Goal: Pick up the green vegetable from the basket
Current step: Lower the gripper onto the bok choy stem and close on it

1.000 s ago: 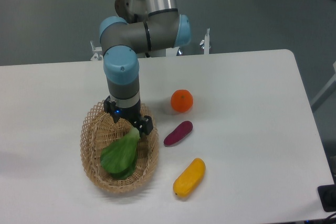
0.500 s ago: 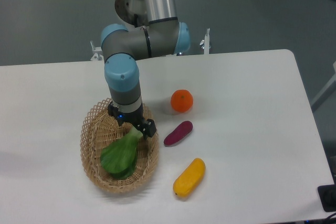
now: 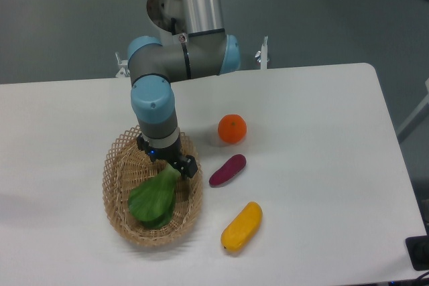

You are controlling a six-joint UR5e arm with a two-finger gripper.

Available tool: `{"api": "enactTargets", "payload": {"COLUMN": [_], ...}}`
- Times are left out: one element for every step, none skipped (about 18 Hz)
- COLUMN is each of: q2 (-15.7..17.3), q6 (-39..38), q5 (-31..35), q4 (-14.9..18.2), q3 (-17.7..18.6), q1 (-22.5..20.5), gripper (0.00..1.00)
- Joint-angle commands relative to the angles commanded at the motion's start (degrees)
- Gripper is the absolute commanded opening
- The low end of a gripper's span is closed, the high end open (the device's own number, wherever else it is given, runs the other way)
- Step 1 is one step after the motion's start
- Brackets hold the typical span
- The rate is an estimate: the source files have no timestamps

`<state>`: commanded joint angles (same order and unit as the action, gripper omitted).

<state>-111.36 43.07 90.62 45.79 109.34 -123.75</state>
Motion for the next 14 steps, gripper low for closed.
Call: {"api": "enactTargets", "payload": {"q2": [-0.3,-0.4,-0.4,-0.4,-0.4,-0.4,-0.4,-0.4,-0.4,-0.4,-0.4,-0.4,-0.4,-0.4], "q6": [-0.1,-0.1,-0.1,0.0,0.0,0.1,0.1,0.2,0.3,0.3,0.3,0.4,0.5,0.5], "q5": [0.1,0.1,0.1,0.1,0.1,0.2,0.4,0.4,0.4,0.4,0.4,0.4,0.4,0.4], "q4": [0.0,0.0,0.0,-0.1,0.0,0.0,0.0,0.0,0.0,0.0,0.0,0.0,0.0,0.0], "q3": [0.0,-0.1,-0.1,-0.2,-0.3,-0.4,-0.5,-0.6,-0.6,-0.7,-0.8,-0.8,-0.9,-1.1], "q1": [0.1,0.1,0.1,0.1,0.1,0.1,0.1,0.1,0.1,0.1,0.1,0.1,0.1,0.1], "gripper": [1.00,1.00,1.00,1.00,0.98,0.87,0.75,0.65,0.58,0.54,0.51,0.49,0.49,0.49]}}
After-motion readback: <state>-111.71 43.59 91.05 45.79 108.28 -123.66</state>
